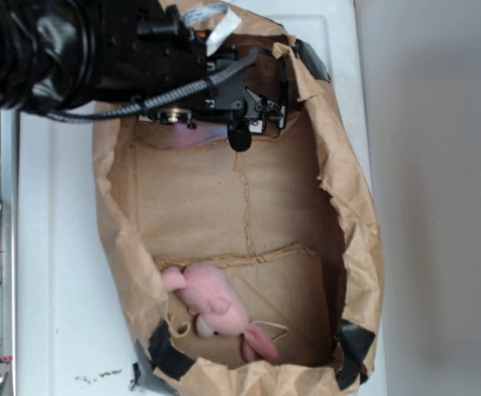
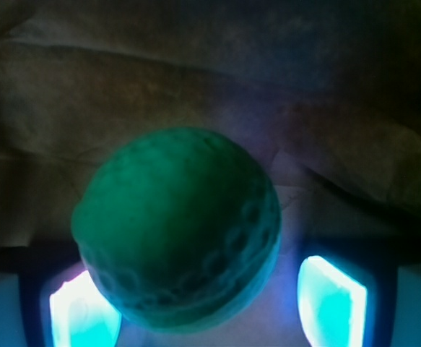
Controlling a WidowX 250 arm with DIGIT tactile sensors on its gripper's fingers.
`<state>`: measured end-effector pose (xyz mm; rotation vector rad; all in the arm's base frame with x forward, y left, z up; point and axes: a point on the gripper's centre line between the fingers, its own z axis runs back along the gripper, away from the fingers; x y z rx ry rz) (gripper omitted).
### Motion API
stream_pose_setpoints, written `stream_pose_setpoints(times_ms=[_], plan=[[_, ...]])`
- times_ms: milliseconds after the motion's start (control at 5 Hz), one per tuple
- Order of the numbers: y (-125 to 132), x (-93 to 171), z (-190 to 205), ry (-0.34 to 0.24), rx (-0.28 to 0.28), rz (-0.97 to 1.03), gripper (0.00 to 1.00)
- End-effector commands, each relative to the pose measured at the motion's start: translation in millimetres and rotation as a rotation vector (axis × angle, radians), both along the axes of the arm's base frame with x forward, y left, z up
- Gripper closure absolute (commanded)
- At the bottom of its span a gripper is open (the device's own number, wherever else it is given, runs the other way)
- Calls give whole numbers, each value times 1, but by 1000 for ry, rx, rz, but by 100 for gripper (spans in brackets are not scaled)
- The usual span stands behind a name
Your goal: Grab the green ball.
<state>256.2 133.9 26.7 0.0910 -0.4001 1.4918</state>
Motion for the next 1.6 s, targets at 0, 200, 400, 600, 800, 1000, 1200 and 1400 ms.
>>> stream_pose_setpoints(times_ms=[0, 200, 400, 600, 800, 1000, 1200, 1400], plan=[[14, -7, 18, -89, 42, 51, 0], [14, -6, 17, -112, 43, 49, 0], [15, -6, 16, -121, 53, 35, 0], [16, -5, 16, -128, 54, 28, 100], [15, -5, 15, -119, 50, 16, 100], [16, -4, 15, -116, 44, 15, 100], [16, -4, 15, -113, 44, 11, 100], [12, -6, 14, -102, 47, -64, 100]])
